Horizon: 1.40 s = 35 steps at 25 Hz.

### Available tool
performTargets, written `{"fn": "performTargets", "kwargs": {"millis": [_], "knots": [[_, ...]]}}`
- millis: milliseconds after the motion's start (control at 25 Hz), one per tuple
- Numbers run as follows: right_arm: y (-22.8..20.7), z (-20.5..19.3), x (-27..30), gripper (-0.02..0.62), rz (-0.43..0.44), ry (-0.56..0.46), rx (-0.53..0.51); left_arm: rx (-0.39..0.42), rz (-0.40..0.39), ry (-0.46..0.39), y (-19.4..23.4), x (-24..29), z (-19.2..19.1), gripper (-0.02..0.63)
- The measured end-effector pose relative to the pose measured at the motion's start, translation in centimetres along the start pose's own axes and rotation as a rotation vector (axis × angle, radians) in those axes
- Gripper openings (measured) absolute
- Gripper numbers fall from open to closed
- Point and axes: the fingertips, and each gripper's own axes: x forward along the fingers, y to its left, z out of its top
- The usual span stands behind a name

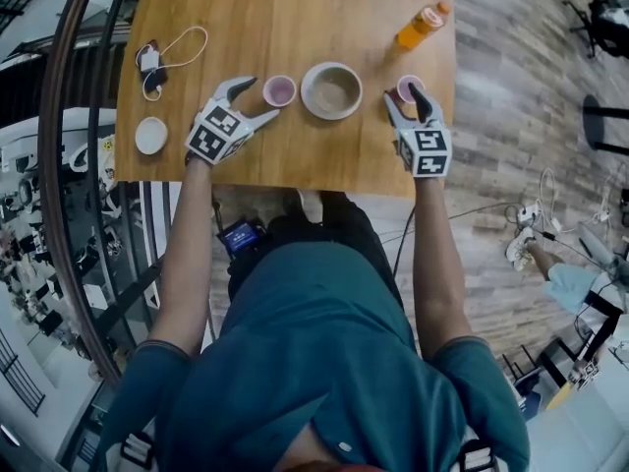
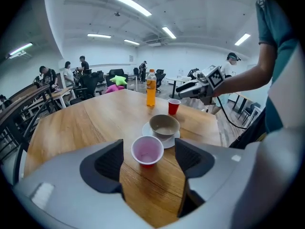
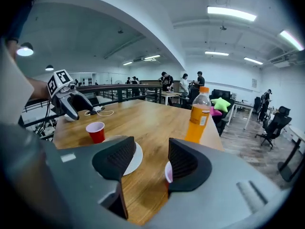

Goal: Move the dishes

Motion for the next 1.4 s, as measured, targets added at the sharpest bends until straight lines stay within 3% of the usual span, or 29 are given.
{"fn": "performTargets", "kwargs": {"millis": [400, 840, 960, 1160, 1400], "knots": [[4.0, -1.3, 3.9, 0.221, 0.088, 0.154, 0.076, 0.003, 0.108, -0.154, 1.2, -3.8, 2.0, 0.313], [5.9, -3.7, 7.0, 0.190, 0.122, 0.248, 0.168, -0.037, 0.149, -0.162, 1.7, -4.7, -0.1, 0.310], [5.8, -4.1, 7.4, 0.159, 0.116, 0.270, 0.218, -0.044, 0.154, -0.160, 1.7, -4.8, -0.3, 0.310], [5.5, -4.5, 8.1, 0.038, 0.083, 0.311, 0.305, -0.050, 0.158, -0.164, 1.9, -4.7, -0.5, 0.310], [5.3, -3.5, 7.8, 0.017, 0.068, 0.312, 0.406, -0.052, 0.161, -0.166, 2.2, -5.0, -0.3, 0.310]]}}
